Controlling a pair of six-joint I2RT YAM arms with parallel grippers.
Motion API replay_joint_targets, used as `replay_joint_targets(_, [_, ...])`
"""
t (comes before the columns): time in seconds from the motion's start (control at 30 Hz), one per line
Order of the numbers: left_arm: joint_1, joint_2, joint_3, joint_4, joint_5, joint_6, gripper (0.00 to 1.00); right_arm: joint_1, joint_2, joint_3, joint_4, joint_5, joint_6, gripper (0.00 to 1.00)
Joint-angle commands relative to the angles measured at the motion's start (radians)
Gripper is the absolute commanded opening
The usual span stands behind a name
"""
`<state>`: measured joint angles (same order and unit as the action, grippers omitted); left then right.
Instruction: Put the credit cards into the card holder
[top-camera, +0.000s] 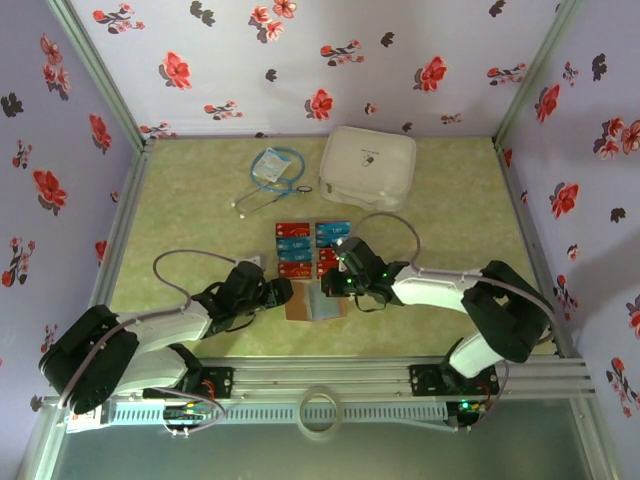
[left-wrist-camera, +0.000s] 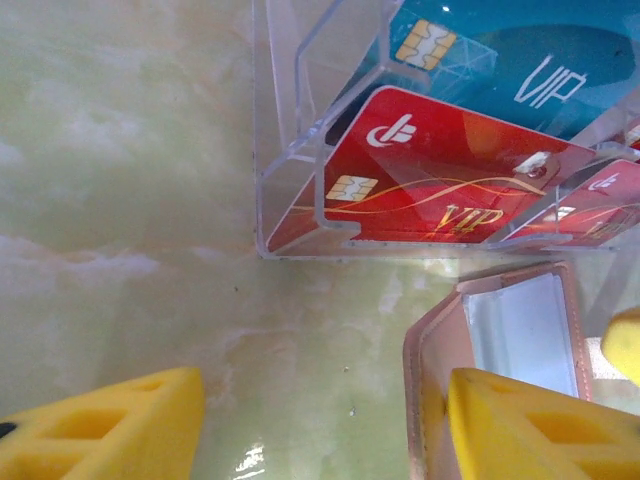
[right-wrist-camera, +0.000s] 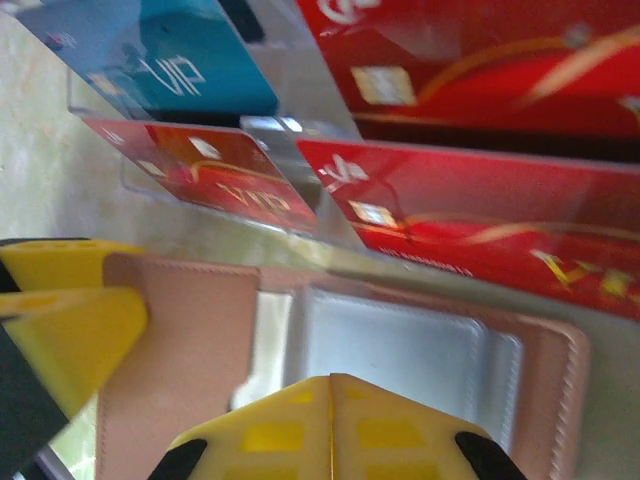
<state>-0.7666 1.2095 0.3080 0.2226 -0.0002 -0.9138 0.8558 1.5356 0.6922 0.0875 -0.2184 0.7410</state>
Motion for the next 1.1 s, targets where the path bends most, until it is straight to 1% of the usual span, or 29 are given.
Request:
replay_joint_targets(0.0, [0.012, 0.0, 0.008, -0.052, -0.045, 0.027, 0.68, 0.008, 0.044, 0.04, 0.036, -0.019, -0.017, 0.07])
replay_joint_targets(0.2, [0.025, -0.016, -0.002, -0.052, -0.05, 0.029, 0.69, 0.015, 0.125, 0.092, 0.069, -0.016, -0.01, 0.06])
replay_joint_targets(0.4, [0.028, -0.036, -0.003, -0.052, -0.049, 0.023, 0.64, 0.025, 0.196, 0.151, 0.087, -0.025, -0.006, 0.04])
replay_joint_targets(0.43, [0.029, -0.039, -0.03, -0.052, -0.049, 0.022, 0.62, 0.026, 0.206, 0.16, 0.089, -0.027, -0.006, 0.04])
replay_joint_targets(0.57, [0.031, -0.041, -0.041, -0.047, -0.05, 0.021, 0.59, 0.026, 0.244, 0.191, 0.093, -0.018, -0.009, 0.03])
replay_joint_targets(0.73, [0.032, -0.041, -0.048, -0.043, -0.049, 0.022, 0.58, 0.023, 0.282, 0.231, 0.105, 0.026, -0.007, 0.0])
replay_joint_targets(0.9, [0.034, -0.041, -0.049, -0.042, -0.052, 0.026, 0.58, 0.001, 0.319, 0.279, 0.118, 0.081, -0.004, 0.0])
replay_joint_targets(1.07, [0.038, -0.047, -0.054, -0.043, -0.053, 0.027, 0.58, -0.052, 0.362, 0.346, 0.107, 0.1, -0.022, 0.0])
